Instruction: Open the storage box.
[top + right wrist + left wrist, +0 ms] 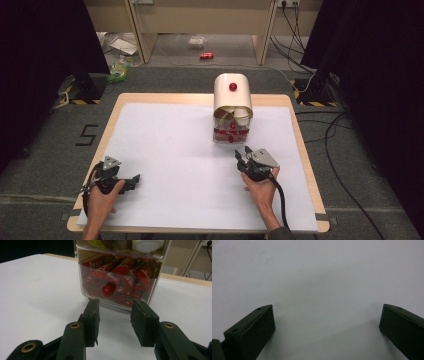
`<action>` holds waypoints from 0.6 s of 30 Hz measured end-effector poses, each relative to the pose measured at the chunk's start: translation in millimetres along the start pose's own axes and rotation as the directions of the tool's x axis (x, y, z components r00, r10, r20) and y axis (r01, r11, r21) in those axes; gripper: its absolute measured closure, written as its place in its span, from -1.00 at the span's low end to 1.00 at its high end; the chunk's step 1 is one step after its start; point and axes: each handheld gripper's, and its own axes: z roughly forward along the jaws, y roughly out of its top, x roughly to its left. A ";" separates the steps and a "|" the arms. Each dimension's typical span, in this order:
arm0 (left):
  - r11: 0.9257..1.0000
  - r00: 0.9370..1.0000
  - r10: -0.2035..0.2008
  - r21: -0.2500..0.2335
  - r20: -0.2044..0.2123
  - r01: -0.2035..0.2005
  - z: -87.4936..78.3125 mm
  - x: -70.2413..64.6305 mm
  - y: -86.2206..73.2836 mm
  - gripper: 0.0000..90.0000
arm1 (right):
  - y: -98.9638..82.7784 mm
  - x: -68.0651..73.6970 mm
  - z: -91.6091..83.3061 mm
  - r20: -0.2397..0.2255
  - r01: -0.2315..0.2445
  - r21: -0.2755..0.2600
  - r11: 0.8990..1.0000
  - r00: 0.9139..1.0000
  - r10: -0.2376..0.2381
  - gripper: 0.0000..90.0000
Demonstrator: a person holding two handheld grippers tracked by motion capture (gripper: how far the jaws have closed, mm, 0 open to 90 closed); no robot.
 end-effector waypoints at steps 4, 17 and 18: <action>1.000 1.000 0.000 0.000 0.000 0.000 0.0 -0.1 -0.1 -1.00 | -0.5 -1.2 5.8 -0.008 0.002 0.002 1.000 1.000 -0.002 0.36; 1.000 1.000 0.000 0.000 0.000 0.000 0.0 -0.1 0.0 -1.00 | 5.4 2.4 21.4 0.000 0.015 0.023 1.000 1.000 -0.015 0.39; 1.000 1.000 0.000 0.000 0.000 0.000 0.0 -0.1 -0.1 -1.00 | 5.8 3.4 22.9 0.001 0.013 0.031 0.999 1.000 -0.013 0.39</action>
